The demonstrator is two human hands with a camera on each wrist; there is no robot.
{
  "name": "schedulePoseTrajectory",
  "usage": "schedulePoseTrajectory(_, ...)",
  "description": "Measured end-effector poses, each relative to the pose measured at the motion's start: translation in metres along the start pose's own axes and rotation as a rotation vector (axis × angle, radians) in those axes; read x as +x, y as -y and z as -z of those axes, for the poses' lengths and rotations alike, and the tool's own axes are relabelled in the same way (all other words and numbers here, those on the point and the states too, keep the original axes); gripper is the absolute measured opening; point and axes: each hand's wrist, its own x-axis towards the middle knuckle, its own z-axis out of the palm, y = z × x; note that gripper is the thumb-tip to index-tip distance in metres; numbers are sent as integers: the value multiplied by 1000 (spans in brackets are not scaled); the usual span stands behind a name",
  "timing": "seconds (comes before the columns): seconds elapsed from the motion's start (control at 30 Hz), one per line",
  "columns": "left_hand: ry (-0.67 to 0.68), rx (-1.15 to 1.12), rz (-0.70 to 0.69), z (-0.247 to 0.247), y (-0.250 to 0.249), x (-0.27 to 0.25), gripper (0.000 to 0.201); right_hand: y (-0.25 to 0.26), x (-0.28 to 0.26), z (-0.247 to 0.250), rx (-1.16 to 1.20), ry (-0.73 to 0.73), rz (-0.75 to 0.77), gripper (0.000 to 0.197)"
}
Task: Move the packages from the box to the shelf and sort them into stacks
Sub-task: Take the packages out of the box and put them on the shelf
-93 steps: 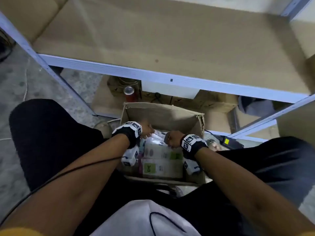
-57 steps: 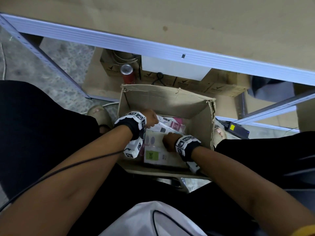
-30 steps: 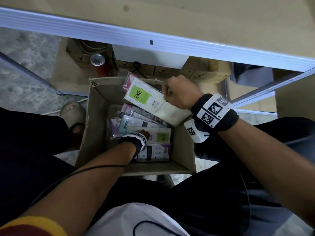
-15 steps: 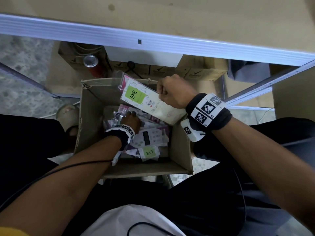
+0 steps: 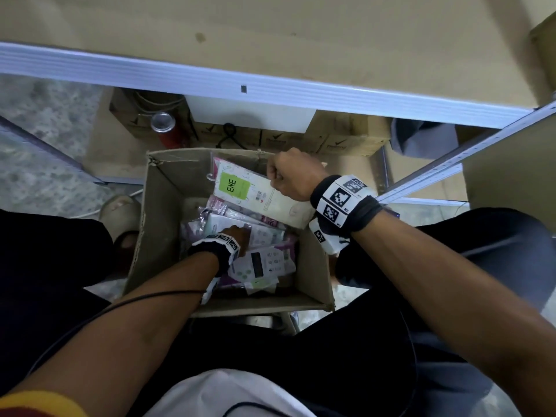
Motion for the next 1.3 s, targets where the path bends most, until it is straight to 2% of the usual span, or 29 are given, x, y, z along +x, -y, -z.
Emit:
schedulePoseTrajectory(0.1,73,-22,12,-9,-3,-3,62,-1,-3,-5,9,4,7,9)
schedulePoseTrajectory(0.2,97,-56,0,-10,-8,-8,51,-4,-4,-7,5,9,6,10)
schedulePoseTrajectory(0.27,42,-68,-15,-4,-10,-13,47,-4,-3,-8,-15,1,17,9)
schedulePoseTrajectory(0.4,-75,-57,-65,26,-10,-36,21,2,-2,-6,-44,-13,47,8)
schedulePoseTrajectory(0.6,-170,-93,-97,83,-2,-81,14,16,-7,7,-61,-66,59,10)
schedulePoseTrajectory(0.73,-272,-96,-161,127,2,-128,17,23,-21,32,0,-151,34,13)
schedulePoseTrajectory(0.87,-458,-146,-202,174,13,-181,14,31,-45,67,11,-240,18,4)
schedulePoseTrajectory(1.03,-601,-65,-171,226,17,-245,19,42,-86,121,-68,-359,32,11)
schedulePoseTrajectory(1.13,-640,-99,-244,252,18,-285,13,50,-110,154,-93,-412,37,12)
schedulePoseTrajectory(1.3,-715,-125,-228,297,27,-338,16,57,-140,203,-65,-501,10,18)
